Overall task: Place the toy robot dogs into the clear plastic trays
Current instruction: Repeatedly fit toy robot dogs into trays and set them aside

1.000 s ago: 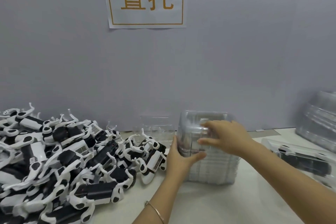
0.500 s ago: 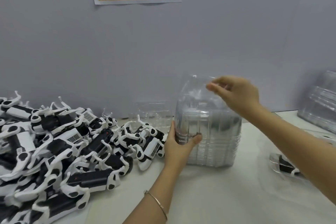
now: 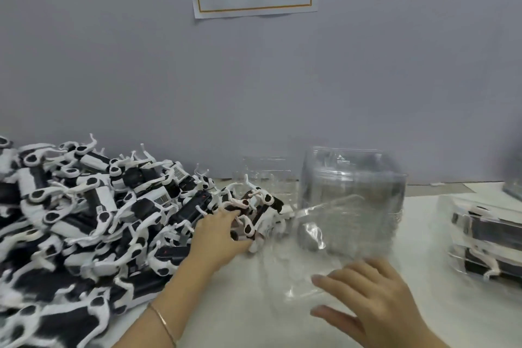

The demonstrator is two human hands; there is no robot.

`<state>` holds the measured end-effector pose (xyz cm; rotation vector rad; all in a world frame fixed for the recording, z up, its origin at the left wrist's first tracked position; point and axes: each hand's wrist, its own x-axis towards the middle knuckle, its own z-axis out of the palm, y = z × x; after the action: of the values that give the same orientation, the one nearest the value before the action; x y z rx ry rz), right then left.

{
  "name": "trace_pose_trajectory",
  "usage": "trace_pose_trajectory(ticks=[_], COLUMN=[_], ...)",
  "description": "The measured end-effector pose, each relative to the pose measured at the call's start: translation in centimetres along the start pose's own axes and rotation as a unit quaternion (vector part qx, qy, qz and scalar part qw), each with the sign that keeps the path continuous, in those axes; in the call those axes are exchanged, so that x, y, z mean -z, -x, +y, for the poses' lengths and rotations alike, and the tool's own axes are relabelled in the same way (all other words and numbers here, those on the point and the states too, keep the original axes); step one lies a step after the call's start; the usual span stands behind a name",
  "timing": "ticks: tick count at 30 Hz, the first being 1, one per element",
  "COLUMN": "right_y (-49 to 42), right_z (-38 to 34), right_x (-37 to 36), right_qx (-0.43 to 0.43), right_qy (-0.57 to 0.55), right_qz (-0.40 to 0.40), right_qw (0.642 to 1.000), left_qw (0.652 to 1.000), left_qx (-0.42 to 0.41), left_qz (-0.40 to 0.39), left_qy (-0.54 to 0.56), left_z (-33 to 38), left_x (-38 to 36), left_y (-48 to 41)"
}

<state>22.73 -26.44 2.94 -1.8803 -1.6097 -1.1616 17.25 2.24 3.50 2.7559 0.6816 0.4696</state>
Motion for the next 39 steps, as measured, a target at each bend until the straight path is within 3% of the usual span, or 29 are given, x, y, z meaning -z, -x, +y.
trace_pose_trajectory(ticks=[4, 8, 12, 16, 18, 21, 24, 28, 30, 32, 34, 36, 39], right_y=[0.5, -0.3, -1.1, -2.1, -2.0, -2.2, -2.6, -4.9, -6.3, -7.8, -9.2, -10.4, -11.6], right_z=[-2.6, -4.1, -4.9, -4.3, -3.9, -3.6, -3.5, -3.9, -4.3, -4.8, -5.3, -5.7, -6.2], right_x=[-2.6, -3.1, -2.3, -1.0, -0.9, -0.4, 0.0, -0.4, -0.8, -1.3, -1.5, -1.5, -1.0], right_qx=[-0.014, -0.038, -0.069, -0.116, -0.119, -0.152, -0.256, -0.351, -0.366, -0.374, -0.374, -0.367, -0.342], right_qy=[-0.018, -0.021, -0.060, -0.164, -0.154, -0.184, -0.283, -0.382, -0.413, -0.432, -0.439, -0.438, -0.390], right_qz=[-0.071, -0.115, -0.206, -0.354, -0.397, -0.342, -0.205, -0.101, -0.077, -0.064, -0.059, -0.059, -0.043], right_qw=[0.997, 0.992, 0.974, 0.913, 0.897, 0.909, 0.901, 0.849, 0.831, 0.818, 0.815, 0.818, 0.854], left_qw=[0.978, 0.961, 0.975, 0.996, 0.998, 0.999, 0.982, 0.889, 0.814, 0.718, 0.603, 0.515, 0.469], left_qx=[-0.067, -0.090, -0.083, -0.051, -0.040, -0.048, -0.007, 0.040, 0.058, 0.083, 0.105, 0.100, 0.069], left_qz=[-0.093, -0.087, -0.071, -0.023, -0.036, -0.013, 0.113, 0.275, 0.344, 0.372, 0.340, 0.272, 0.191], left_qy=[-0.174, -0.246, -0.191, -0.067, -0.031, 0.003, 0.154, 0.364, 0.464, 0.582, 0.714, 0.807, 0.859], left_z=[-2.1, -3.5, -4.4, -3.9, -3.8, -3.5, -2.8, -0.9, 0.4, 1.7, 2.8, 3.9, 5.7], left_x=[0.1, 0.6, 1.0, 2.0, 2.3, 2.5, 3.9, 6.9, 8.4, 9.7, 10.6, 11.0, 10.6], left_y=[0.7, 1.4, 2.2, 2.8, 3.1, 3.5, 4.0, 4.4, 4.3, 4.0, 3.8, 4.0, 4.7])
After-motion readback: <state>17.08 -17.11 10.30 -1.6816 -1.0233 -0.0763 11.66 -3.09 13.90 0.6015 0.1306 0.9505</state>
